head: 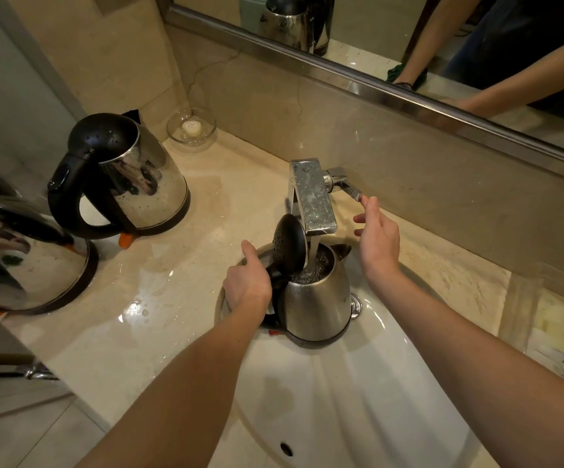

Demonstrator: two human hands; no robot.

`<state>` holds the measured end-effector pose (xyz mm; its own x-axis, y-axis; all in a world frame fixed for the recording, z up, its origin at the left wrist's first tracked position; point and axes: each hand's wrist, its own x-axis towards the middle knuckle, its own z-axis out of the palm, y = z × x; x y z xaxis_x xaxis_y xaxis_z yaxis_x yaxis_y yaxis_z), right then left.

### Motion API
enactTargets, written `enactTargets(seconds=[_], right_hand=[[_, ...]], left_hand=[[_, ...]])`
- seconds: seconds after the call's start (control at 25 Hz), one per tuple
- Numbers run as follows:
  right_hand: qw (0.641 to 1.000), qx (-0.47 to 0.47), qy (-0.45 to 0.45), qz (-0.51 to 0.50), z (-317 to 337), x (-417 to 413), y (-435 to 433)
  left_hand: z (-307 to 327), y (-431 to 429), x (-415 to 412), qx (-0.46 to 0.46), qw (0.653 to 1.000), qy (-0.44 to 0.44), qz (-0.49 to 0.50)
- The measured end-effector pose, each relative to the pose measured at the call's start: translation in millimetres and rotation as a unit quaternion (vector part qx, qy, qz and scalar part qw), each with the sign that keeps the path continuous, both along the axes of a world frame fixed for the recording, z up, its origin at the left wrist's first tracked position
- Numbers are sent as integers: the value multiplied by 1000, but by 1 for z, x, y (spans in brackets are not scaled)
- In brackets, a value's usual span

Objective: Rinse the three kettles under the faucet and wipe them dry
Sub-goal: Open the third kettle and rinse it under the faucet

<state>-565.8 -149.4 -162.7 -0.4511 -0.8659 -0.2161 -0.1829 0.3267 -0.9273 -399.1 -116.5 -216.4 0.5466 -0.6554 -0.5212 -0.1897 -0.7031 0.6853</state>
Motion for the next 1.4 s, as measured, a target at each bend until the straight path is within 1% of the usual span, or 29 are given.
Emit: enactTargets(seconds=[0.12, 0.36, 0.64, 0.72, 0.8, 0.88, 1.0, 1.12, 1.28, 1.4], right_hand=[[1000, -7, -1, 2, 3, 2, 2], [999, -13, 31, 8, -1, 1, 5], [994, -21, 96, 53, -8, 1, 8], [996, -14, 64, 63, -12, 0, 9], [999, 8, 18, 31, -20, -1, 12], [998, 52, -28, -15, -32, -1, 17], [989, 112, -93, -28, -45, 5, 24], [988, 120, -99, -14, -47, 9, 26], [988, 112, -106, -11, -47, 9, 31], [987, 114, -114, 1, -45, 10, 35]], left_hand=[[-4, -1, 1, 0, 1000, 2, 3], [-6, -1, 1, -4, 1000, 2, 0], [-11, -3, 2, -8, 1000, -2, 3], [-11, -3, 2, -10, 1000, 2, 7], [-10, -3, 2, -7, 1000, 3, 8], [-10, -2, 1, -8, 1000, 0, 6], [-8, -1, 2, -4, 1000, 12, -8], [-9, 1, 5, -8, 999, 39, -32], [-4, 12, 6, -6, 993, 105, -56], [3, 20, 6, -9, 990, 121, -68]])
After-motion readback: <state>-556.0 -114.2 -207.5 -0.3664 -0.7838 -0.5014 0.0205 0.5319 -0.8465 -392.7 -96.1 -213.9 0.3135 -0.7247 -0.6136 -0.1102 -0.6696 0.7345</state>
